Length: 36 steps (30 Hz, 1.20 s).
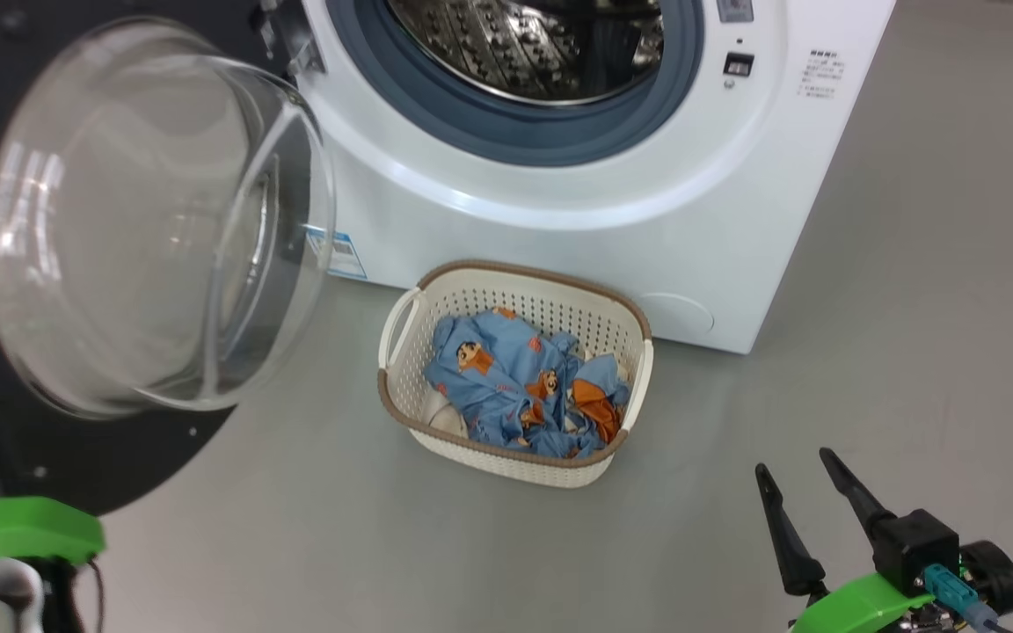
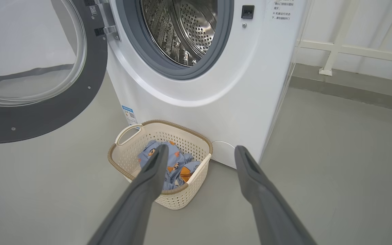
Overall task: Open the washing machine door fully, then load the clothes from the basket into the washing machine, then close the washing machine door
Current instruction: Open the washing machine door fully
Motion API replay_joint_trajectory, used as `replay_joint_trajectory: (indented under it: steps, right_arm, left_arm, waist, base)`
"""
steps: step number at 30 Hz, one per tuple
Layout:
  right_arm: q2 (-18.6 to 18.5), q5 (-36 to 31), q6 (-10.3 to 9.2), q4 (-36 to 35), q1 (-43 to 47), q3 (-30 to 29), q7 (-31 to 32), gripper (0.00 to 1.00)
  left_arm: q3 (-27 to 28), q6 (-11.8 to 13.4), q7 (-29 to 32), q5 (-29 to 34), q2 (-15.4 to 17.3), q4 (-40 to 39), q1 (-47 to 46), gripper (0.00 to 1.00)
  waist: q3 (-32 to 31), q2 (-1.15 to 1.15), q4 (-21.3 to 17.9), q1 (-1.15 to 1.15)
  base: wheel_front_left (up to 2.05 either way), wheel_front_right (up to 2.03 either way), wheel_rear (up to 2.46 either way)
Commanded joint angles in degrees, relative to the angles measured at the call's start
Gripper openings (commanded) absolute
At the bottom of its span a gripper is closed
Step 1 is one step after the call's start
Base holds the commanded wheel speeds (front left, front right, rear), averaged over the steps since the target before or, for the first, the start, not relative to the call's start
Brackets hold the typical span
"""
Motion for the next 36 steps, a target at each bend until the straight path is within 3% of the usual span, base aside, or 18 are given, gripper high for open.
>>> replay_joint_trajectory:
  steps: [1, 11, 26, 36]
  right_arm:
    - [-0.7, -0.6, 0.09, -2.0, -2.4, 1.6, 0.2, 1.00]
    - [-4.7, -1.2, 0.09, -7.1, -3.1, 1.4, 3.9, 1.00]
    - [-10.3, -1.2, 0.09, -15.9, -2.0, -0.7, 9.4, 1.00]
    - [-11.8, -1.0, 0.09, -18.7, -1.6, -1.5, 11.0, 1.00]
  left_arm:
    - [3.4, 0.2, -0.4, -0.3, 3.7, -0.6, -3.1, 0.00]
    - [8.6, -1.6, -0.4, -0.1, 7.1, 4.2, -10.2, 0.00]
    - [14.1, -4.0, -0.4, 1.5, 8.4, 9.4, -19.4, 0.00]
    - [18.4, -5.9, -0.4, 4.0, 9.1, 12.5, -23.0, 0.00]
  waist:
    - [1.6, 0.00, -0.2, 0.00]
    - [7.6, 0.00, 0.3, 0.00]
    - [16.4, 0.00, 1.9, 0.00]
    - [18.3, 0.00, 2.2, 0.00]
  base:
    - [0.00, 0.00, 0.00]
    - [0.00, 0.00, 0.00]
    - [0.00, 0.00, 0.00]
    - [0.00, 0.00, 0.00]
